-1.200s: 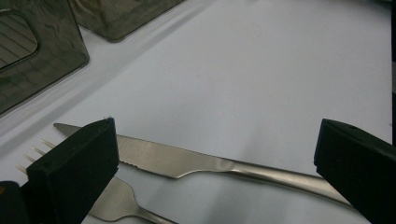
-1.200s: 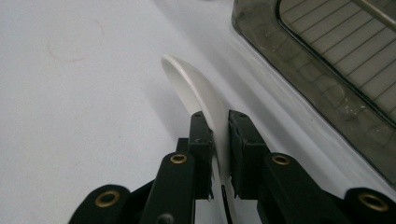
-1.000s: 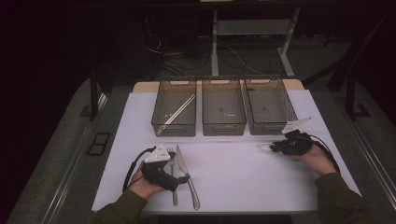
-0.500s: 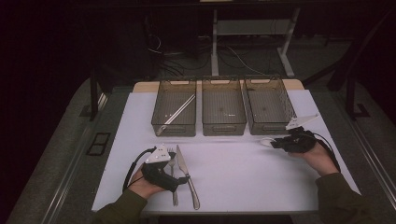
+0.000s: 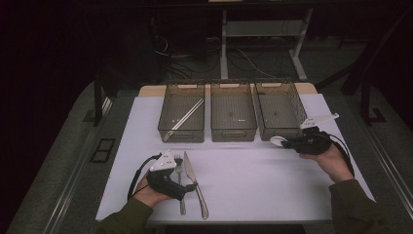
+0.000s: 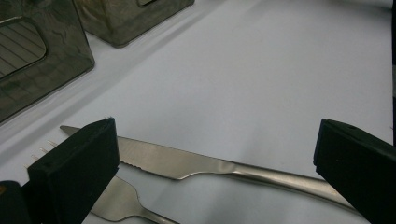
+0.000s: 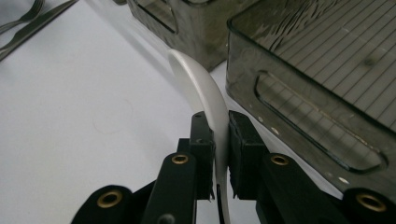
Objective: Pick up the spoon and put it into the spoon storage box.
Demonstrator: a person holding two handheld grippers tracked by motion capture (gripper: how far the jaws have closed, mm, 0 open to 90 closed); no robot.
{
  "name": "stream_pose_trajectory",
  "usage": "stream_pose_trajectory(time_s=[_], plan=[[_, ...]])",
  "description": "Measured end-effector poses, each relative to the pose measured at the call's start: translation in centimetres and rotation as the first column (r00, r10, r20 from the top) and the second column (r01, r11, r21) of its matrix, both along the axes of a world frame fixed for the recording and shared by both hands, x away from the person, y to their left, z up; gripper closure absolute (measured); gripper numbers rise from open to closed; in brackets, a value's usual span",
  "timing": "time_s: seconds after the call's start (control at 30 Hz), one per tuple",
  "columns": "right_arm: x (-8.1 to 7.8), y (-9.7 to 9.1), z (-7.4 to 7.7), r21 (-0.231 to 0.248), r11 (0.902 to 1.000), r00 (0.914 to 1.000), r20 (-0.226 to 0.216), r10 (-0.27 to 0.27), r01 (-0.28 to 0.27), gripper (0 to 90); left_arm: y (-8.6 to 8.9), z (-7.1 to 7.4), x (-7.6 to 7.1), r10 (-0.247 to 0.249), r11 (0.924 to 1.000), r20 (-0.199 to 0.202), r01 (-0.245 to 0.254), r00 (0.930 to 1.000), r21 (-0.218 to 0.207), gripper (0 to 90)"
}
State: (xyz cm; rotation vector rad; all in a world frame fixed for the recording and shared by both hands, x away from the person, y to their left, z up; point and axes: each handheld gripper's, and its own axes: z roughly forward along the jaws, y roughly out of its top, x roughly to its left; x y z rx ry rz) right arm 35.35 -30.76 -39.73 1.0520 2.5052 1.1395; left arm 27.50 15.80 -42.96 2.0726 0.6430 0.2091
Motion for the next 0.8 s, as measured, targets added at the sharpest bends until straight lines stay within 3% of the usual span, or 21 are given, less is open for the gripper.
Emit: stream_pose_trajectory(time_s=[0.33, 0.8], plan=[[0.5, 1.4, 1.6, 0.046, 0.9988, 0.9998, 0.015, -0.017, 0.016, 80.9, -0.1, 0.0, 0.0, 0.001, 1.0, 0.002, -0.001, 1.0, 0.002, 0.0], [2.5, 4.6, 3.3, 0.056, 0.9984, 0.999, 0.043, -0.015, 0.012, 80.9, -0.2, 0.0, -0.2, 0.002, 0.9999, 0.011, -0.002, 0.9999, -0.01, 0.0]])
